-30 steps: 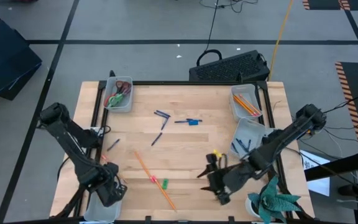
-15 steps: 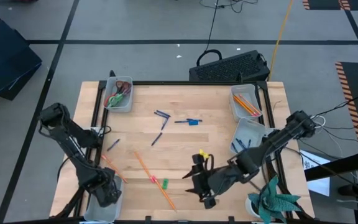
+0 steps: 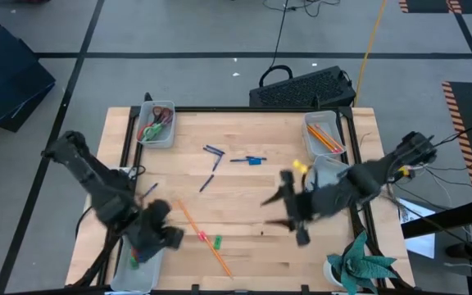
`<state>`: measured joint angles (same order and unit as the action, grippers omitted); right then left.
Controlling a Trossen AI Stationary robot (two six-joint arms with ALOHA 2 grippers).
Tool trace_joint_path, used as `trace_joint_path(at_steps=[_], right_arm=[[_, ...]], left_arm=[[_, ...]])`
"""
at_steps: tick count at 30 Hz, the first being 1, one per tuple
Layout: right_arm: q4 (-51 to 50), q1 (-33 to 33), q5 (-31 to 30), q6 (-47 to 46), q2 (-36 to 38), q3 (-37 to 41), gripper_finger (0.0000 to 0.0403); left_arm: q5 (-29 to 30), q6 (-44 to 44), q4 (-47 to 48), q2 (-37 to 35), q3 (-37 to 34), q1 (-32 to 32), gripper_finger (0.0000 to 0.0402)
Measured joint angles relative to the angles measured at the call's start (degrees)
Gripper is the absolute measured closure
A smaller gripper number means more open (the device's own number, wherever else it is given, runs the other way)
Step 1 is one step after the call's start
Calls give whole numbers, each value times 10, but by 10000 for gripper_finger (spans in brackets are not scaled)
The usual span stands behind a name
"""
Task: Sort crayons/erasers/pens/pencils in bins
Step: Put the green eraser into the bottom left gray bin
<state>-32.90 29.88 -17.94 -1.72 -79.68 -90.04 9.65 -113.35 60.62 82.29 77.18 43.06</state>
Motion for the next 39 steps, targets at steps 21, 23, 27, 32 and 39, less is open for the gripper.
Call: trace_joint_path(at_steps=[21, 23, 27, 32, 39], right_arm=[[-90, 2, 62, -63, 159, 147, 211], [-83, 3, 63, -81, 160, 160, 211], [-72, 3, 63, -113, 160, 185, 211], [-44, 3, 72, -130, 160, 206, 211], [18, 2, 75, -136, 160, 238, 211]], left_arm=[[16, 96, -56, 432, 225, -110, 251], [-1, 80, -45, 444, 226, -112, 262], [-3, 56, -20, 447, 224, -109, 274], [-5, 26, 29, 436, 224, -109, 268], [-15, 63, -27, 443, 201, -124, 228]])
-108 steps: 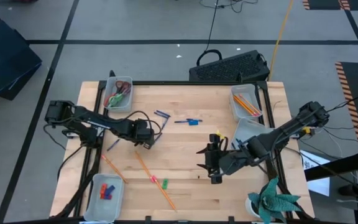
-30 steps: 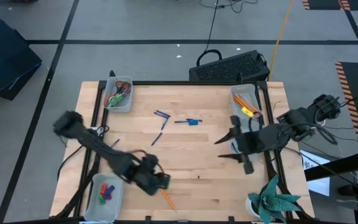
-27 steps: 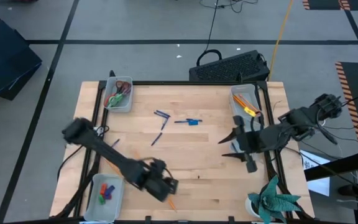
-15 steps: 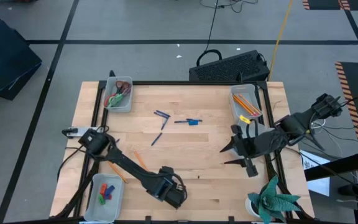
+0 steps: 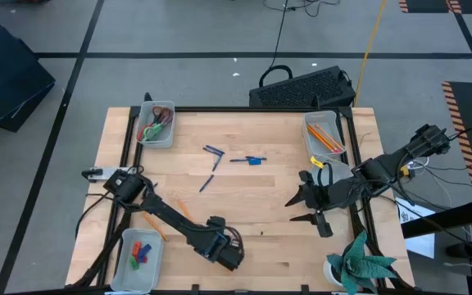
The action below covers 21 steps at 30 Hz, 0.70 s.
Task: Sort crayons/erasers/pens/pencils in bins
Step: Put the green eraser into the bottom left gray bin
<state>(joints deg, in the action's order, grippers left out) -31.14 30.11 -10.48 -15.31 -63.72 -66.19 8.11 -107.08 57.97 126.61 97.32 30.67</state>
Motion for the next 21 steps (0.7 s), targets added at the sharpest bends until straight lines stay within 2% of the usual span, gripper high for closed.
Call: trace_joint_path(at_steps=[5, 11, 15, 21], right_arm=[[3, 0, 0, -28, 0, 3, 211], [5, 0, -1, -45, 0, 3, 211], [5, 0, -2, -51, 0, 3, 211], [11, 0, -2, -51, 0, 3, 211]], left_arm=[[-2, -1, -40, -3, -23, -11, 210], [-31, 7, -52, -6, -58, -17, 225], [-36, 9, -55, -6, -68, -14, 257], [-37, 10, -48, -6, -69, -16, 338]])
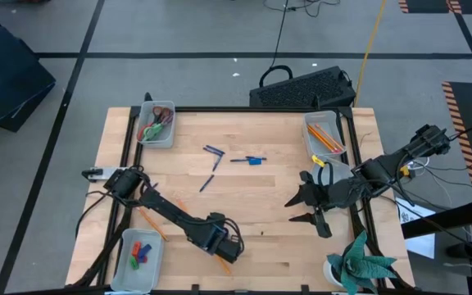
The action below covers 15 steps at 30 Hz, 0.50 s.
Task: Sort crayons/erasers/pens/pencils in bins
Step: Put the green eraser into the bottom left gray bin
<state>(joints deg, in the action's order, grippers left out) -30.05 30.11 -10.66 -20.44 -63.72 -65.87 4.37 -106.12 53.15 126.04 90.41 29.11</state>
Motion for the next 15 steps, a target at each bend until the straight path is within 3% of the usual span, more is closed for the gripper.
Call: trace_joint_path(at_steps=[5, 9, 13, 15], right_arm=[[1, -4, 2, -16, 0, 0, 211], [-2, -7, 2, -7, 0, 0, 211], [-2, -8, 2, 2, 0, 0, 211], [-2, -9, 2, 7, 0, 0, 211]], left_arm=[[-11, 64, 5, -2, 10, -17, 364], [-20, 123, 8, -22, 22, -40, 345], [19, 160, 15, -69, 25, -62, 335], [12, 171, 33, -99, 27, -55, 336]])
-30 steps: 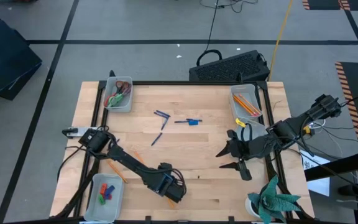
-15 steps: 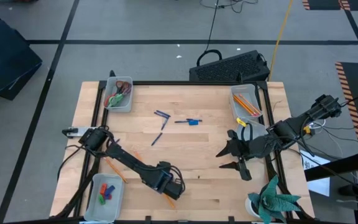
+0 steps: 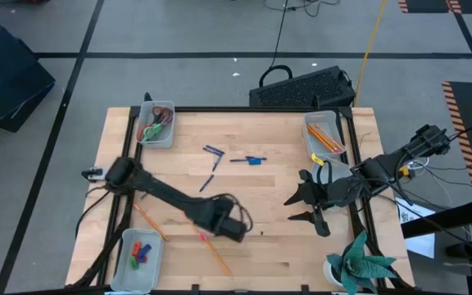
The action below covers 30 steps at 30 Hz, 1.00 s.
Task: Sort crayons/erasers/pens/pencils in bins
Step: Put the green eraser into the bottom left gray bin
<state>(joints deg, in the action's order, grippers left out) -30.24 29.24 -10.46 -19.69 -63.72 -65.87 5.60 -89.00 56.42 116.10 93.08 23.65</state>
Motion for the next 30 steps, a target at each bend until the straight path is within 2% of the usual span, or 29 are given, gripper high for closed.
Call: trace_joint_path(at_steps=[6, 10, 13, 16, 19, 22, 26, 30], right_arm=[[0, 0, 0, 9, -1, 0, 211], [6, 0, -2, 15, -1, 3, 211], [44, 0, -15, 15, -1, 23, 211], [103, 0, -15, 15, -1, 52, 211], [172, -2, -17, 5, -2, 89, 211], [211, -4, -16, -22, -9, 103, 211], [203, 11, -13, -28, -42, 85, 211], [166, 22, 17, -38, -98, 30, 211]], left_arm=[[-25, -13, 100, -94, 0, 42, 340], [-139, -48, 201, -149, 0, 97, 340], [-180, -114, 264, -191, 0, 145, 340], [-193, -180, 285, -213, -7, 199, 340], [-175, -235, 292, -225, -30, 243, 339], [-164, -243, 264, -222, -74, 276, 339], [-170, -230, 191, -224, -150, 301, 339], [-204, -193, 61, -223, -226, 315, 339]])
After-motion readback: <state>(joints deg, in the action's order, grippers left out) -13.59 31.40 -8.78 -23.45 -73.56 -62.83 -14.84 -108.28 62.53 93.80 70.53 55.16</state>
